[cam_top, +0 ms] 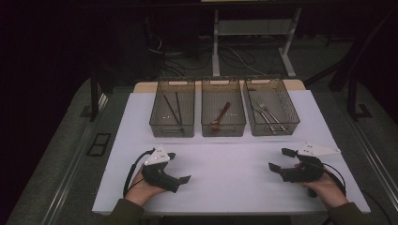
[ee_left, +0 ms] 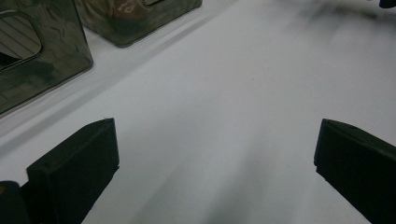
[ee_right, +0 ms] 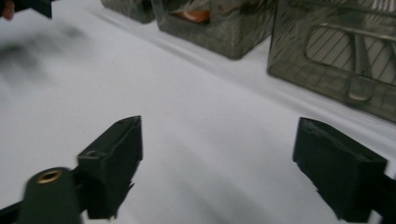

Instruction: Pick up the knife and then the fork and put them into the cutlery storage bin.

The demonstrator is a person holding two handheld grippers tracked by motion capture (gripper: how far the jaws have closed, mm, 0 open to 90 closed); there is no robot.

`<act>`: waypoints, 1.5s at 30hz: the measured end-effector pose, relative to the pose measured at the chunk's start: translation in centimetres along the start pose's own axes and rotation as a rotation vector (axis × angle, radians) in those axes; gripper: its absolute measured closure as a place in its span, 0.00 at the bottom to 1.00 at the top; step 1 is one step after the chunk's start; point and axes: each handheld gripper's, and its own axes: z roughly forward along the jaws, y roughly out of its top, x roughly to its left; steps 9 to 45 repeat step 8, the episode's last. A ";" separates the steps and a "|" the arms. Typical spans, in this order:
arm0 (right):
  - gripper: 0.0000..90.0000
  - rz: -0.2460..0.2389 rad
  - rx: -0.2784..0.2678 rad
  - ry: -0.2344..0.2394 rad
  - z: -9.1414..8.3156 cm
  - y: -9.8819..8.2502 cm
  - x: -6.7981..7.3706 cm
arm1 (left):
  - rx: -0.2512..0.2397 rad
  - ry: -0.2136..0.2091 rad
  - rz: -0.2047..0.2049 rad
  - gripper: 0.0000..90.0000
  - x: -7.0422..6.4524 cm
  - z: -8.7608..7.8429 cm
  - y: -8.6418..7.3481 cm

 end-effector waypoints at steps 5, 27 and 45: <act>0.14 -0.028 0.028 -0.002 0.1 -0.7 0.5 | 0.003 0.001 0.001 0.00 0.0 0.0 0.0; 0.14 -0.024 0.022 -0.001 0.0 -0.6 0.4 | 0.003 0.003 0.002 0.00 0.0 -0.1 0.0; 0.14 -0.024 0.022 -0.001 0.0 -0.6 0.4 | 0.003 0.003 0.002 0.00 0.0 -0.1 0.0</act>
